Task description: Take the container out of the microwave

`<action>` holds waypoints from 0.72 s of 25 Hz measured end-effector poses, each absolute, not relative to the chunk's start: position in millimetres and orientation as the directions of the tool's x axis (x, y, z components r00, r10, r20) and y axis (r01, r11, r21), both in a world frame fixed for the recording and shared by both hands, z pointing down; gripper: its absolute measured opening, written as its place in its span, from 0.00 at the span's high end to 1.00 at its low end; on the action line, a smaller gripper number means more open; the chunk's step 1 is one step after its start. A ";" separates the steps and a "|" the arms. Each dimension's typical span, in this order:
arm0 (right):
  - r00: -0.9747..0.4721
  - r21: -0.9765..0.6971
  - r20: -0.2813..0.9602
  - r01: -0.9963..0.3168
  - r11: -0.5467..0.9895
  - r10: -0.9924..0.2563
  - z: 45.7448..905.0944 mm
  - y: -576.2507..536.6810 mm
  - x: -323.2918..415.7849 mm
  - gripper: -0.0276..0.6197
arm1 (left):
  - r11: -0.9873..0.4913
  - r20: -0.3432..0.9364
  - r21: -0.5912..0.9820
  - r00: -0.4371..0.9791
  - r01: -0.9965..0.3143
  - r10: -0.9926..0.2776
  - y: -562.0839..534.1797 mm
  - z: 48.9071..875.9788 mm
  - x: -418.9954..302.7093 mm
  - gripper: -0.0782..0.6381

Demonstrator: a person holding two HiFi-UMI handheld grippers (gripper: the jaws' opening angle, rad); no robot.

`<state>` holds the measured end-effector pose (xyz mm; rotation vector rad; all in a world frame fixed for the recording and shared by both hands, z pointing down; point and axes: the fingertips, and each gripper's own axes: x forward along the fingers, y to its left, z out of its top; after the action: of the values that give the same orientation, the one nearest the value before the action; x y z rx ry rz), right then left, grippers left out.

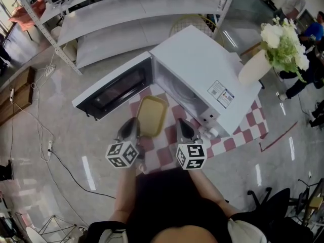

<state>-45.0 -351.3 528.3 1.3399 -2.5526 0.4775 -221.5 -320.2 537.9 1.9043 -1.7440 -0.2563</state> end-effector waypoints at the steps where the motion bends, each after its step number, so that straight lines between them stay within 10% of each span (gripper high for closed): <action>1: -0.562 -0.182 0.339 -0.826 0.534 -0.754 528.4 -351.0 -46.0 0.96 | -0.011 0.214 0.503 0.137 -0.864 -0.967 -317.1 537.7 -223.8 0.85; 18: -0.619 -0.209 0.301 -0.785 0.583 -0.725 509.8 -341.5 -63.1 0.96 | -0.038 0.115 0.290 0.074 -0.956 -0.991 -292.4 510.1 -238.8 0.85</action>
<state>-63.1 -341.5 509.8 1.2676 -2.6284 0.4830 -238.8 -292.4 510.1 2.0663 -1.9516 -0.1687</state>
